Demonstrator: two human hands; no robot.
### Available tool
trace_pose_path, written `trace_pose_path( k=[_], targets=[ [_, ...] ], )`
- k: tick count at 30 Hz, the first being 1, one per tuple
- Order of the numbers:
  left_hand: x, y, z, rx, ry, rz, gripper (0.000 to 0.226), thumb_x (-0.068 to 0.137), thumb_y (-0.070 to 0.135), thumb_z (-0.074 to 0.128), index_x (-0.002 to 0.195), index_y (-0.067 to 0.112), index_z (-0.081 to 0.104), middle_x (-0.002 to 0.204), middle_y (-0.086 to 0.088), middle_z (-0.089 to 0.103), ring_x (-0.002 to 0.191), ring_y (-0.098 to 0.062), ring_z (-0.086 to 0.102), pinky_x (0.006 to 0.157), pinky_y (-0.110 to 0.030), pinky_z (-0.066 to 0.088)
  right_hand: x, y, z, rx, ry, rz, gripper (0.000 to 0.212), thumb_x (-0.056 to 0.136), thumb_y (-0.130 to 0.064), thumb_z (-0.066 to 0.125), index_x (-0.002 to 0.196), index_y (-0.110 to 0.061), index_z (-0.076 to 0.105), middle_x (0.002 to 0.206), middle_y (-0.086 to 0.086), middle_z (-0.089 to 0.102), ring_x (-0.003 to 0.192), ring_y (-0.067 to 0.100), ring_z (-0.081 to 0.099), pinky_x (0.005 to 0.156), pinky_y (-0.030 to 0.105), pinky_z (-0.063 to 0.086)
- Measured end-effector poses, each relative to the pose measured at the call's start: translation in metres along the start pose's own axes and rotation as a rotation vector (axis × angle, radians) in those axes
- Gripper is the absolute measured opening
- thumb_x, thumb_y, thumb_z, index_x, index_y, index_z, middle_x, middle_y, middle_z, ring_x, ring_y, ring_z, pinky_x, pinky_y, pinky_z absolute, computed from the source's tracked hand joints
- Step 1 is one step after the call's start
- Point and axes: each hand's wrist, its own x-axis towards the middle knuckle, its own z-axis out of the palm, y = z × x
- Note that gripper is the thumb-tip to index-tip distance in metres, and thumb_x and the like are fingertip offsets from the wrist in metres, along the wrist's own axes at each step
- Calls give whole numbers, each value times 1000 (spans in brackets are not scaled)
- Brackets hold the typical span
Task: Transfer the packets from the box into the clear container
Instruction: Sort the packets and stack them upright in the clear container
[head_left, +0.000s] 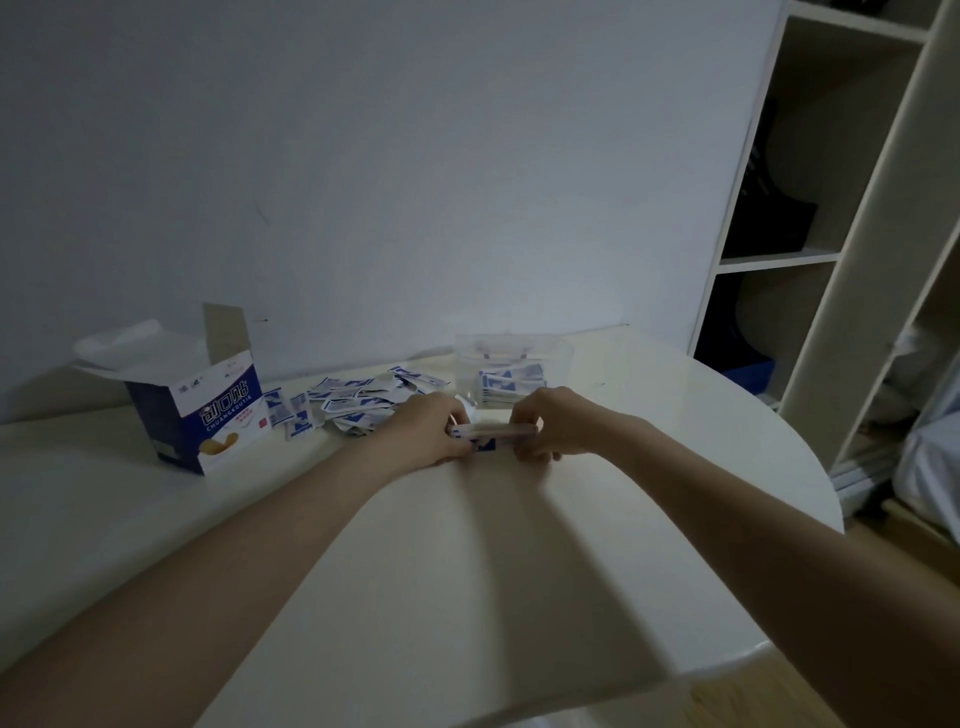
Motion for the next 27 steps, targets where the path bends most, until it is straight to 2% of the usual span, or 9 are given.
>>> trace_pose_path(
  k=[4,6,9,11,13,17,20,24,27],
  targets=[
    [-2,6,2,14,12,34,15,86,12,58,98,7,65,95,-13,70,72,-24,62,65,-23,48,-5,-5,1,-66,64,-52,19,89,-10,53,104,-4,63,100,17,66,58,17,50,60,28,45],
    [-4,5,1,-36,-6,26,15,89,5,53,98,6,65,94,-16,70,66,-23,61,68,-28,54,-9,-6,1,-93,107,-71,22,94,-12,47,110,-6,62,98,14,64,72,20,52,62,25,43],
    [-8,4,-1,42,-14,58,22,90,4,49,100,8,67,92,-15,71,72,-23,64,74,-28,52,-11,-7,4,-155,99,-83,23,94,-11,45,106,-6,64,97,15,62,83,26,54,68,29,41],
    [-12,6,-2,114,-54,98,23,92,6,48,102,7,69,93,-15,71,81,-23,66,75,-24,48,-11,-8,6,-200,38,-78,23,93,-11,45,100,-1,64,92,17,61,79,22,48,66,28,37],
    [-13,10,-11,93,-57,118,22,93,8,48,100,5,69,91,-16,71,75,-20,63,70,-23,47,-10,-7,-1,-178,30,-74,21,91,-7,46,95,1,65,88,19,66,72,20,51,61,25,39],
    [11,16,-46,-263,173,-5,23,89,1,54,108,3,66,80,-10,69,64,-12,61,72,-22,52,3,0,-35,52,258,-61,18,90,-20,56,93,-6,67,74,8,67,61,18,57,59,23,43],
    [41,22,-62,-468,271,-125,21,87,3,58,106,0,65,73,-5,65,67,-16,61,80,-29,55,21,5,-56,323,379,1,20,86,-25,63,96,-8,65,71,8,66,53,12,55,59,19,44],
    [74,31,-63,-239,337,-171,14,86,14,62,98,10,67,95,-8,69,83,-21,60,74,-29,47,43,11,-68,471,417,117,21,86,-18,65,102,-5,61,76,10,64,51,11,51,49,15,44],
    [96,32,-57,-39,243,-183,17,87,13,59,101,12,69,103,-6,69,86,-20,60,71,-26,41,56,16,-72,351,350,176,20,86,-16,63,103,-4,63,76,7,58,57,13,50,48,16,40]
  ],
)
